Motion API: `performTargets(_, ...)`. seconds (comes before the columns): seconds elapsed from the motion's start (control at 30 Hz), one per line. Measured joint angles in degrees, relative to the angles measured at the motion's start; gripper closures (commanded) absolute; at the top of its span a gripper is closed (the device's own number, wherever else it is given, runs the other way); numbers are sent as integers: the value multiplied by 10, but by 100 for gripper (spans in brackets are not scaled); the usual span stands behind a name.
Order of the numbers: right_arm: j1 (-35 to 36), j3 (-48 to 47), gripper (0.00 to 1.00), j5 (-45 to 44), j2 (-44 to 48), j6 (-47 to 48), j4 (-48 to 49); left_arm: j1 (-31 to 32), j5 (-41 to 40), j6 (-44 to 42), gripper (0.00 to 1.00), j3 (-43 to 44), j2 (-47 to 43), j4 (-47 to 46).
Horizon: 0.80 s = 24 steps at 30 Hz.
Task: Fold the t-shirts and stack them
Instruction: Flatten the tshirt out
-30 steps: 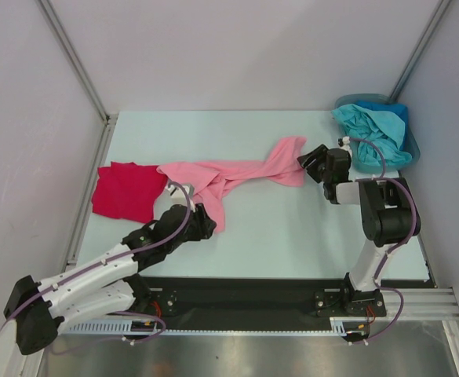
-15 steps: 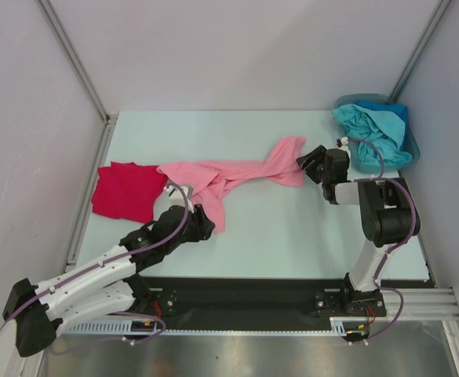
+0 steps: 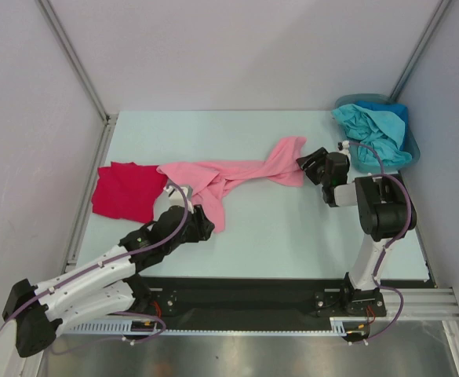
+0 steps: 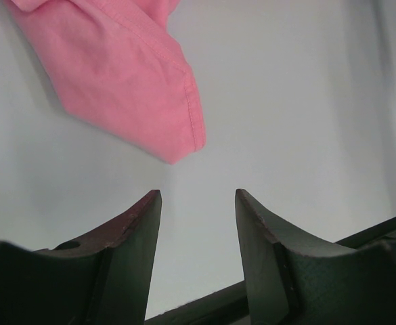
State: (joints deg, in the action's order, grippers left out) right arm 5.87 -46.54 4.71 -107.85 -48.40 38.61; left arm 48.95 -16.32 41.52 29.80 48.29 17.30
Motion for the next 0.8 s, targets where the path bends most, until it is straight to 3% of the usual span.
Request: performTargets(0.8,-20,2,42,17,-50,-26,61,0,0,0,47,7,-6,3)
